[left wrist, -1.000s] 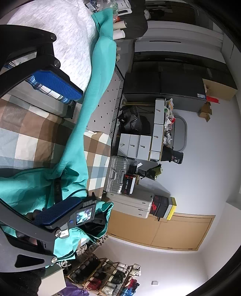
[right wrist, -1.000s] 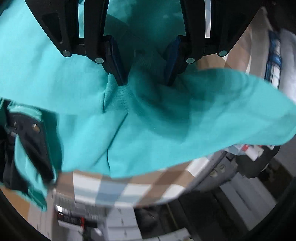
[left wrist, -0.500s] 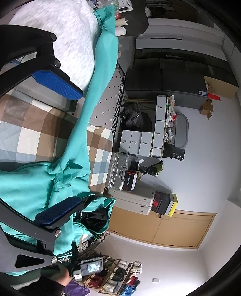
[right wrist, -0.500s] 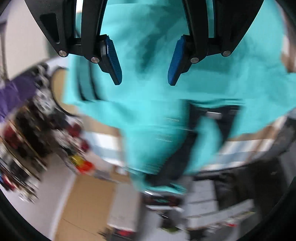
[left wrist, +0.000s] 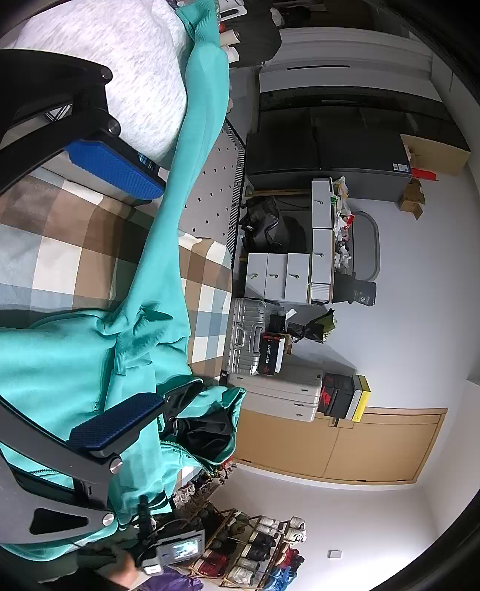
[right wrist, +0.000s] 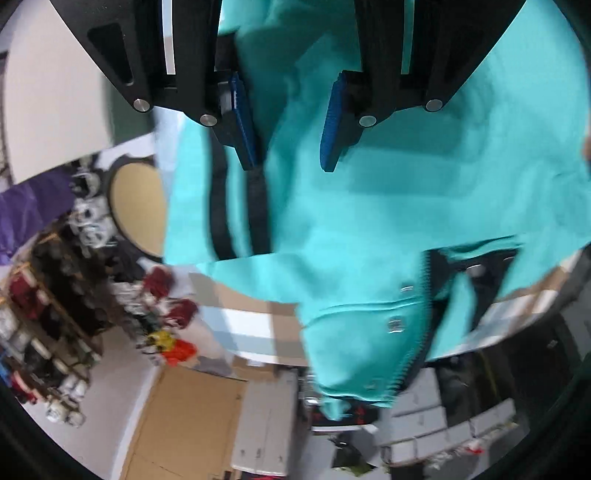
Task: Fold large clothes
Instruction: 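Lay the sleeve onto the hoodie front and open the right gripper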
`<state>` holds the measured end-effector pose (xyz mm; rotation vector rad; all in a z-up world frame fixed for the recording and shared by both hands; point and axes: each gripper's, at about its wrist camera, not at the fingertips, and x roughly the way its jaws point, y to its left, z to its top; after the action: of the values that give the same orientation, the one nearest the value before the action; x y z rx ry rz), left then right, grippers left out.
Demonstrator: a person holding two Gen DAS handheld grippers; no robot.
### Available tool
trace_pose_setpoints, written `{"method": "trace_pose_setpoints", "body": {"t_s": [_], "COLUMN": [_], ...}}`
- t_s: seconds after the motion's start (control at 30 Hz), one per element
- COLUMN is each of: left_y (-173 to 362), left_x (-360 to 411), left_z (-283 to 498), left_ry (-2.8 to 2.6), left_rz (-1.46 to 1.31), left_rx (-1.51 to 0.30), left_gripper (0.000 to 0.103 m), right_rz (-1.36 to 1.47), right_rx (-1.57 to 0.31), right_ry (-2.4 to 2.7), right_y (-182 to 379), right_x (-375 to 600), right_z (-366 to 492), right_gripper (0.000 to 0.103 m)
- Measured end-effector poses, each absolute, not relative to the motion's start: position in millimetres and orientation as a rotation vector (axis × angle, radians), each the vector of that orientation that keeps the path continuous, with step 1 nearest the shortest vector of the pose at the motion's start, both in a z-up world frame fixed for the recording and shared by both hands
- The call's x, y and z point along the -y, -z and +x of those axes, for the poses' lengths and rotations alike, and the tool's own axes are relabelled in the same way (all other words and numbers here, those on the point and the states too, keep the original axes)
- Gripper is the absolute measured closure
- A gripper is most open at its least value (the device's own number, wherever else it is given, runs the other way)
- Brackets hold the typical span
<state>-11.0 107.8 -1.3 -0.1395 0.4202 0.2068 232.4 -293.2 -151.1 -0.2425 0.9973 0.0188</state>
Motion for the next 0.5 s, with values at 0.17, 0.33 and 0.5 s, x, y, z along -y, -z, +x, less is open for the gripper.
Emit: {"method": "trace_pose_setpoints", "body": {"t_s": [0.17,0.33,0.5], "left_y": [4,10,11], "left_x": [-102,-106,-112], "left_z": [-9,-6,-7], "left_ry": [-0.229,-0.256,-0.273], "left_rz": [-0.12,-0.124,-0.141], "left_rx": [-0.422,-0.441,-0.454], "left_gripper": [0.001,0.001,0.001], "right_rz": [-0.307,-0.124,-0.07], "right_rx": [-1.065,-1.012,-0.775], "right_ry": [-0.006,-0.099,-0.261], "right_y": [185,153,91], "right_x": [292,287,245], "right_z": [216,197,119], "right_gripper": [0.068,0.07,0.061]}}
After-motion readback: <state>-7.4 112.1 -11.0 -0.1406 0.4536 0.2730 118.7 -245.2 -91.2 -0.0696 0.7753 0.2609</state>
